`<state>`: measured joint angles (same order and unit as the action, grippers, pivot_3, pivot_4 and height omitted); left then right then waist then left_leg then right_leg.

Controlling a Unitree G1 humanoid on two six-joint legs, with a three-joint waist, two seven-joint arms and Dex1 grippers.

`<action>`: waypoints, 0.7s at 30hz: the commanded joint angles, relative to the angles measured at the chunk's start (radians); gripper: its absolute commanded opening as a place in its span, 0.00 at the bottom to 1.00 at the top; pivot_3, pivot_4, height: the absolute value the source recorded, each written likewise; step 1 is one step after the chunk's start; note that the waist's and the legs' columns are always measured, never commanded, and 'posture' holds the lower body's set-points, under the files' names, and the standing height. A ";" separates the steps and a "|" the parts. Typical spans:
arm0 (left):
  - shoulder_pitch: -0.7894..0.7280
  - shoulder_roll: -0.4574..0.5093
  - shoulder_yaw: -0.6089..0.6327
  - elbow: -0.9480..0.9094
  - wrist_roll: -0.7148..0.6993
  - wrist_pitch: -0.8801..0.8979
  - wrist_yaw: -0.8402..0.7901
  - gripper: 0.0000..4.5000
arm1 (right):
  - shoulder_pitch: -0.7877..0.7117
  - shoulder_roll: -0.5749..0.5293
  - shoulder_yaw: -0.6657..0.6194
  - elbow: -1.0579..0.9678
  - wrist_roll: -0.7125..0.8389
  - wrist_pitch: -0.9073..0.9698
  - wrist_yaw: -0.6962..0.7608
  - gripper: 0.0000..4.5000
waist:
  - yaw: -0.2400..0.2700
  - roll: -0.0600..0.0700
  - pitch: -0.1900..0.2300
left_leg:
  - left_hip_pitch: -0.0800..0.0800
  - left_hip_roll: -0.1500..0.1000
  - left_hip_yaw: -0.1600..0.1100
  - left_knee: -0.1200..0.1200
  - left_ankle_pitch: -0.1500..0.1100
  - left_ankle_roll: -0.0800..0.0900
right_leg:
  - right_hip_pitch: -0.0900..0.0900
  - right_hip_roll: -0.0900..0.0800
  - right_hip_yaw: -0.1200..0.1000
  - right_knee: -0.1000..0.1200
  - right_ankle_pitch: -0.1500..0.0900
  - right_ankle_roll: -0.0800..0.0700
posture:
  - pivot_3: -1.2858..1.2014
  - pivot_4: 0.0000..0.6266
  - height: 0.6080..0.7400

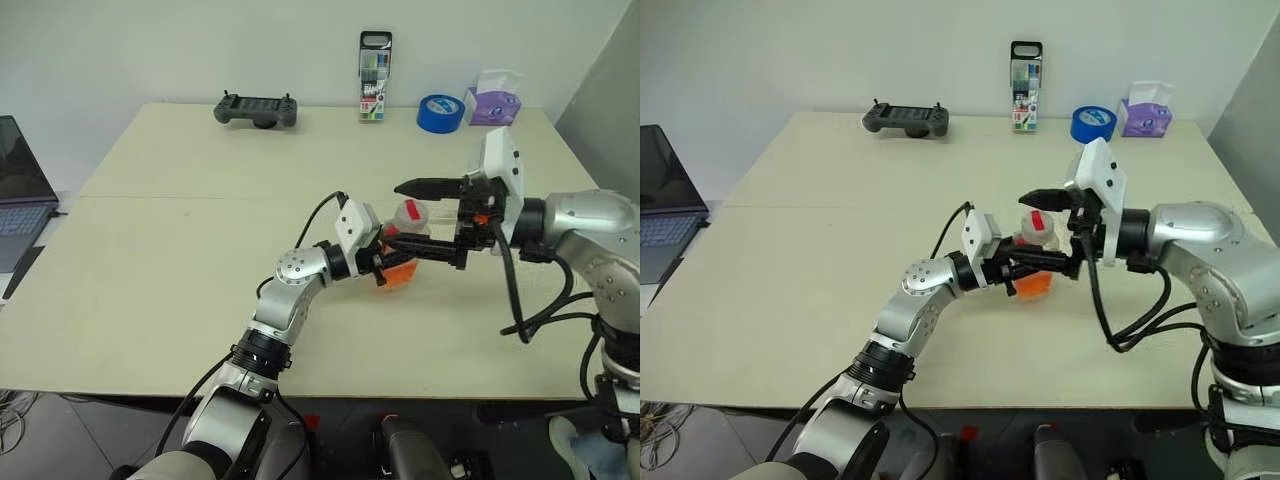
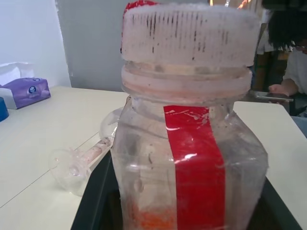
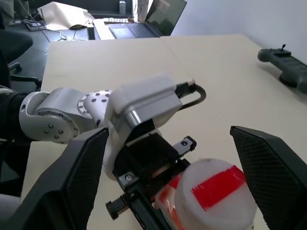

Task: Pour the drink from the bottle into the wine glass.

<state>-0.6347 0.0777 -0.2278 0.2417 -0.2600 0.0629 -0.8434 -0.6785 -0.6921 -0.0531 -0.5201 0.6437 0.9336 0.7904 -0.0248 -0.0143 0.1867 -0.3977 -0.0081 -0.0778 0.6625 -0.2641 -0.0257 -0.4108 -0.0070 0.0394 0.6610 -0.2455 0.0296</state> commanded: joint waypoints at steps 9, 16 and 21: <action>0.007 -0.005 0.015 -0.039 -0.020 0.003 -0.004 0.35 | 0.081 0.206 -0.121 -0.323 -0.032 0.325 -0.563 0.96 | 0.000 0.000 0.000 | 0.000 0.000 0.000 0.000 0.000 -0.001 | -0.001 0.000 0.001 0.001 0.000 0.000 | 0.52 0.24 1.00; -0.014 -0.023 0.023 -0.015 -0.028 0.000 -0.008 0.35 | 0.084 0.361 -0.087 -0.384 -0.086 0.407 -0.744 0.96 | -0.002 0.000 0.000 | 0.000 0.000 0.001 0.000 0.000 0.000 | -0.001 0.000 0.001 0.002 0.000 0.000 | 0.52 0.24 1.00; -0.012 -0.025 0.019 -0.016 -0.029 -0.001 -0.018 0.35 | 0.075 0.402 -0.026 -0.361 -0.153 0.413 -0.813 0.96 | -0.003 0.001 0.000 | 0.000 0.000 0.001 0.000 0.000 0.000 | -0.001 0.000 0.001 0.002 0.000 0.000 | 0.52 0.24 1.00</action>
<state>-0.6209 0.0639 -0.2257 0.2473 -0.2701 0.0785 -0.8531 -0.5797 -0.2961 -0.0871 -0.8658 0.5145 1.3479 -0.0010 -0.0278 -0.0137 0.1863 -0.3973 -0.0083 -0.0770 0.6625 -0.2637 -0.0262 -0.4116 -0.0066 0.0406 0.6627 -0.2455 0.0296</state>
